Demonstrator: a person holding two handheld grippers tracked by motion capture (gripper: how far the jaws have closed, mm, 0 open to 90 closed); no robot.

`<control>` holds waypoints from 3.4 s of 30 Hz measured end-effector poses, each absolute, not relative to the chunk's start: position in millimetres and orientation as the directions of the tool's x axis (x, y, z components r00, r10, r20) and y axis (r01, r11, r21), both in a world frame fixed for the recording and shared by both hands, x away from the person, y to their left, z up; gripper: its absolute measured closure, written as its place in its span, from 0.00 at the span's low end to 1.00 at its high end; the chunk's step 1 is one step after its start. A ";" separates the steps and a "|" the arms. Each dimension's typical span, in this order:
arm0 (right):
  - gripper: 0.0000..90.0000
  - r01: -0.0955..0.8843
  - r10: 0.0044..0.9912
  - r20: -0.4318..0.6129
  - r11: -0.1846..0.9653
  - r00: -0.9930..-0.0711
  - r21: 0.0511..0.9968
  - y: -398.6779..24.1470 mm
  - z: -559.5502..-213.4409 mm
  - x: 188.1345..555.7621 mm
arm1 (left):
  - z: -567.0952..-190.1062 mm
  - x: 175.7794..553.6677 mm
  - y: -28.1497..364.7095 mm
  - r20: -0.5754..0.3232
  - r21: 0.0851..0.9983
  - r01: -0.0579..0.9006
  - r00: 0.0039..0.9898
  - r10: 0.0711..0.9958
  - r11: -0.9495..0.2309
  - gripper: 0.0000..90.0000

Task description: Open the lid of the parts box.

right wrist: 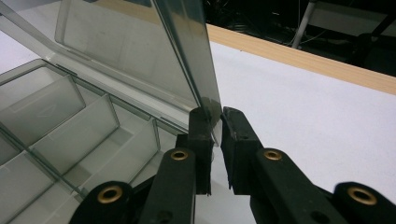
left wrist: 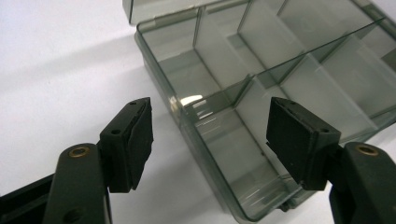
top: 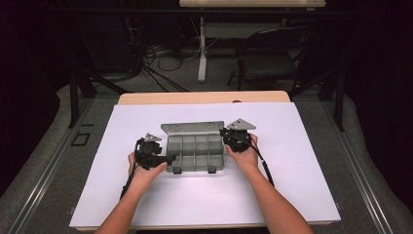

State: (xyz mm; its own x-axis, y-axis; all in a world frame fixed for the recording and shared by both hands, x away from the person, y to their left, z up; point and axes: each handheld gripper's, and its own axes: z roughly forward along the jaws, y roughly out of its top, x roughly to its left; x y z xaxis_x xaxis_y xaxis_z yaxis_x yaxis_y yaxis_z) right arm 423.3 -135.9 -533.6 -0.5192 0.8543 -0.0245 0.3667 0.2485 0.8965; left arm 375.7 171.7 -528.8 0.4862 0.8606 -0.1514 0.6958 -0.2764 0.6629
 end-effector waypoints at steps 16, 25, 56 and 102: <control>0.93 0.367 0.858 -0.022 0.242 -0.513 0.898 -136.0 -534.0 423.3 | -548.5 382.8 164.6 -0.103 0.623 0.711 0.488 0.867 -0.327 0.68; 0.93 0.378 0.864 -0.001 0.221 -0.503 0.899 -135.8 -534.5 423.4 | -551.8 383.0 163.2 -0.069 0.625 0.703 0.483 0.873 -0.339 0.73; 0.96 0.463 0.936 0.105 0.066 -0.336 0.884 -120.5 -530.6 424.2 | -551.5 383.1 162.6 -0.053 0.623 0.701 0.481 0.875 -0.347 0.75; 0.99 0.600 0.954 0.185 -0.006 -0.237 0.800 -115.3 -526.5 466.2 | -551.5 383.5 163.0 -0.064 0.621 0.705 0.482 0.874 -0.344 0.75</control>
State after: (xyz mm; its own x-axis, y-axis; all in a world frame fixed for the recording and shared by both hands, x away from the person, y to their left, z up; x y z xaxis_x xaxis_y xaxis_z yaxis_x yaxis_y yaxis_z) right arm 466.2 -115.3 -526.5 -0.2371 0.9537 0.1852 0.5996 -0.0063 0.8003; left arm 383.5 163.0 -551.5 0.4824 0.8736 -0.0639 0.7046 -0.3437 0.6208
